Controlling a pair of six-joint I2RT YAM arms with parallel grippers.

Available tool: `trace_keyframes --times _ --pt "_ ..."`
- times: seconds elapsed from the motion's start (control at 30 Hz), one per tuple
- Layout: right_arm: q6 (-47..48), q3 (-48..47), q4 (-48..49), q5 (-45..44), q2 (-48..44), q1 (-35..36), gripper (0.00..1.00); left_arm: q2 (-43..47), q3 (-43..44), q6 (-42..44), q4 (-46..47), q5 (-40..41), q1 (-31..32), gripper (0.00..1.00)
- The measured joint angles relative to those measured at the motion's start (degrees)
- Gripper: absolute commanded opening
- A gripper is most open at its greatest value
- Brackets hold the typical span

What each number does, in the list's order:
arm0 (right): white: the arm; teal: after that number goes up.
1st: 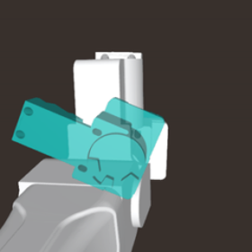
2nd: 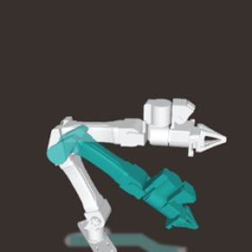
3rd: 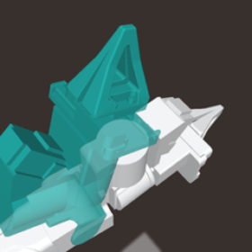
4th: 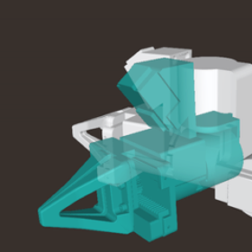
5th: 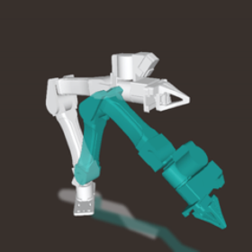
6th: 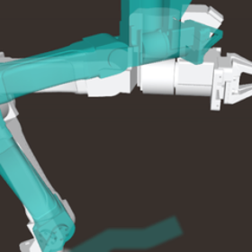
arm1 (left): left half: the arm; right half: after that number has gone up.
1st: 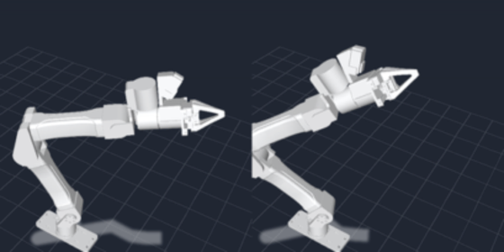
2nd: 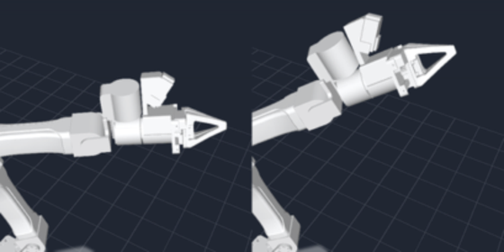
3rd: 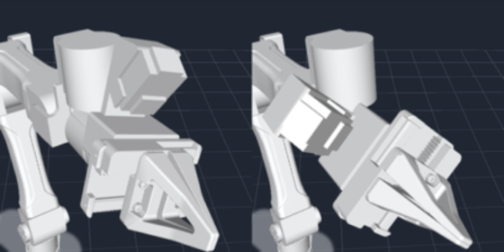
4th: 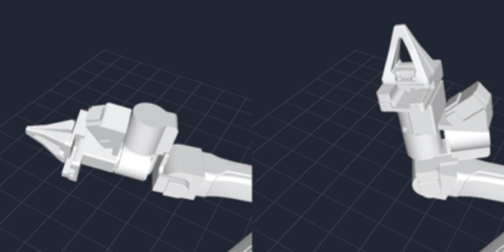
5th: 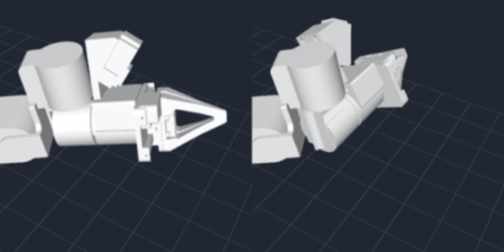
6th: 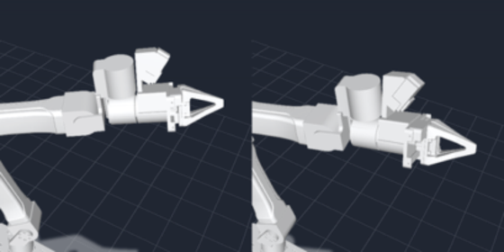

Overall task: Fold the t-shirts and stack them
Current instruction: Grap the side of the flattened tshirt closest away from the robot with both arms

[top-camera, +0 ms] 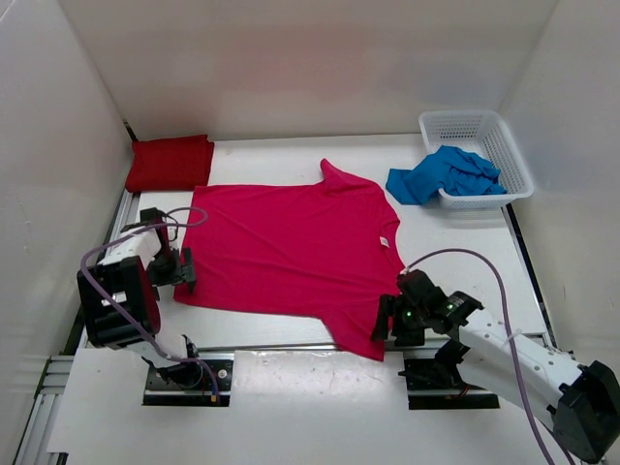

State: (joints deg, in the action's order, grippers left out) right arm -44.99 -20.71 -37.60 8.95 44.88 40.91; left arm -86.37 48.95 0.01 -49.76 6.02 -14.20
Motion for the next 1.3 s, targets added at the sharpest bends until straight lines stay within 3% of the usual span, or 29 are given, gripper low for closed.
trace_keyframes --times 0.27,0.37,0.4,0.5,0.73,0.8,0.83,0.87,0.9,1.07,1.17,1.3 --pt "-1.7 1.1 2.9 0.2 5.3 4.8 0.75 -2.7 -0.5 -0.1 1.7 -1.6 0.0 0.61" --pt "-2.1 1.1 4.0 0.7 5.7 5.4 0.69 -2.7 -0.7 -0.1 2.0 -2.9 0.0 0.45" --pt "-2.4 1.1 4.5 1.2 5.7 5.4 0.58 -2.7 -0.8 -0.2 2.1 -3.3 0.0 0.42" --pt "-3.2 1.7 6.2 2.5 5.7 5.5 0.39 -2.7 -1.0 -0.1 2.3 -4.0 0.0 0.4" --pt "-4.6 3.5 13.7 6.3 9.6 5.5 0.34 -0.9 -2.4 0.0 2.9 -4.4 0.0 0.38" --pt "-4.6 3.5 14.9 6.7 11.1 5.6 0.26 -0.1 -2.9 -0.1 3.0 -4.4 0.0 0.3" --pt "-4.7 3.5 15.2 6.9 11.4 5.6 0.21 0.2 -3.1 -0.1 3.0 -4.3 -0.1 0.29" --pt "-4.7 3.5 15.6 7.1 11.7 5.7 0.07 0.6 -3.4 -0.1 3.0 -4.4 -0.2 0.27" --pt "-4.6 3.5 15.8 7.3 11.8 5.7 0.0 0.9 -3.6 0.0 3.0 -4.4 -0.3 0.24" --pt "-4.6 2.0 13.7 7.6 11.3 5.5 0.0 1.2 -3.5 -0.1 2.1 -4.4 -0.5 0.11" --pt "-3.1 -2.1 9.0 6.9 9.4 3.5 0.0 1.3 -1.4 0.0 -0.5 -4.4 -0.6 0.11" --pt "1.4 -12.6 4.7 5.6 9.3 -5.0 0.0 1.2 5.7 0.0 -4.2 -4.5 -0.5 0.12"
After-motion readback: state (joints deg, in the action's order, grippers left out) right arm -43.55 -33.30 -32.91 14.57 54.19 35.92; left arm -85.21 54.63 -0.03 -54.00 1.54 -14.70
